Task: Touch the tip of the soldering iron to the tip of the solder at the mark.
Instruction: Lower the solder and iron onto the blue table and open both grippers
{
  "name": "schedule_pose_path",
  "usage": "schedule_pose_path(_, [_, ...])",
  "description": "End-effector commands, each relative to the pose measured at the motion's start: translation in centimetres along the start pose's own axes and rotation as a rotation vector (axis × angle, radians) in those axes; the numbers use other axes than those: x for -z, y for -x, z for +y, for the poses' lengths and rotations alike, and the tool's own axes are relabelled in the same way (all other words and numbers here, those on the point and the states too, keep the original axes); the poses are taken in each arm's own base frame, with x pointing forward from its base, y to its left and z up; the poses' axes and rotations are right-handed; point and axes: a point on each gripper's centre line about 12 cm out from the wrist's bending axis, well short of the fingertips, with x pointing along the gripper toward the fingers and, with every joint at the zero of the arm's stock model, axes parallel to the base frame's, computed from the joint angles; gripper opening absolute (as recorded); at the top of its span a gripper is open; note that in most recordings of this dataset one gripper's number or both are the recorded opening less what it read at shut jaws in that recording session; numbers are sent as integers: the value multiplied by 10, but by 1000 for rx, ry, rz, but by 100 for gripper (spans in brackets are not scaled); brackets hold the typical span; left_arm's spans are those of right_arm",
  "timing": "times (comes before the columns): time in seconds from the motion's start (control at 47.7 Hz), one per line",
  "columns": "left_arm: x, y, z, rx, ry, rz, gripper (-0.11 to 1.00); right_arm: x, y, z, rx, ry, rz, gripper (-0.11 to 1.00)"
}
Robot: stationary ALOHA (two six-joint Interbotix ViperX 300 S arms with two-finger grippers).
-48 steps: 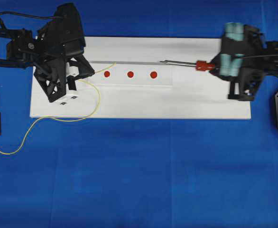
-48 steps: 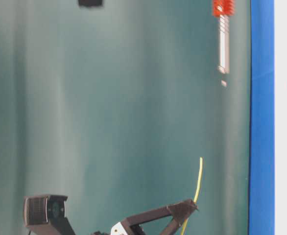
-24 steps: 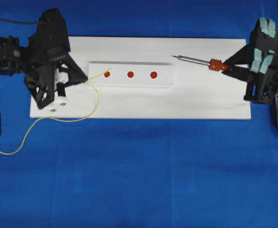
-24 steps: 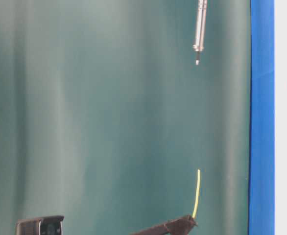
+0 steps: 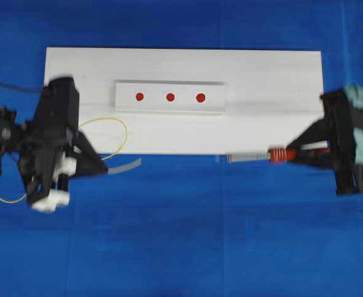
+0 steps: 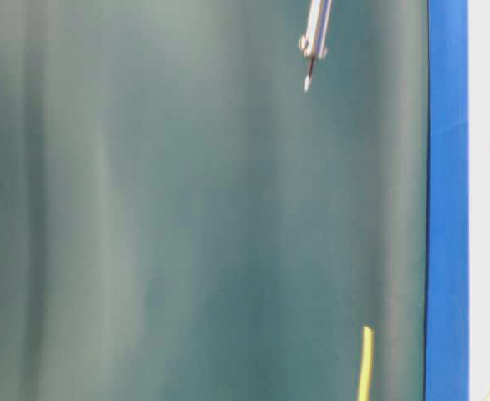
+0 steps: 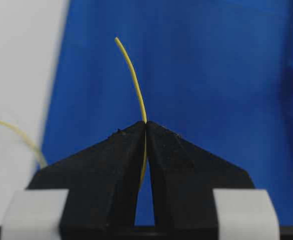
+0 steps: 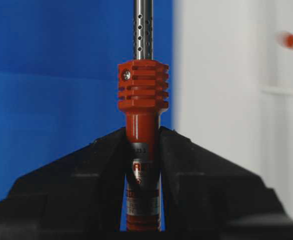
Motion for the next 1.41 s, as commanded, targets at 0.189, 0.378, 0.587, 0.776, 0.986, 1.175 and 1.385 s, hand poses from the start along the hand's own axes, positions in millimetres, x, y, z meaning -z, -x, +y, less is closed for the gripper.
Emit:
schedule_pose_path(0.189, [28,-33,-38,112,-25,28,1,8,-42,38,-103,48,58,6])
schedule_pose_path(0.378, [58,-66,-49,154,-50,56,1,25,-76,49,-134,48,98,6])
schedule_pose_path(0.587, [91,-100,-45,153,-64,95,1,46,-116,51,-123,19,165,6])
schedule_pose_path(0.776, [113,-125,-37,121,-71,150,1,64,-142,57,-107,10,246,6])
schedule_pose_path(0.986, [117,-131,-36,114,-76,162,1,69,-151,62,-102,-18,272,6])
schedule_pose_path(1.175, [114,-132,-37,115,-74,159,2,70,-151,61,-94,-33,280,6])
schedule_pose_path(1.385, [110,-132,-41,114,-72,162,40,68,-150,62,-92,-31,282,16])
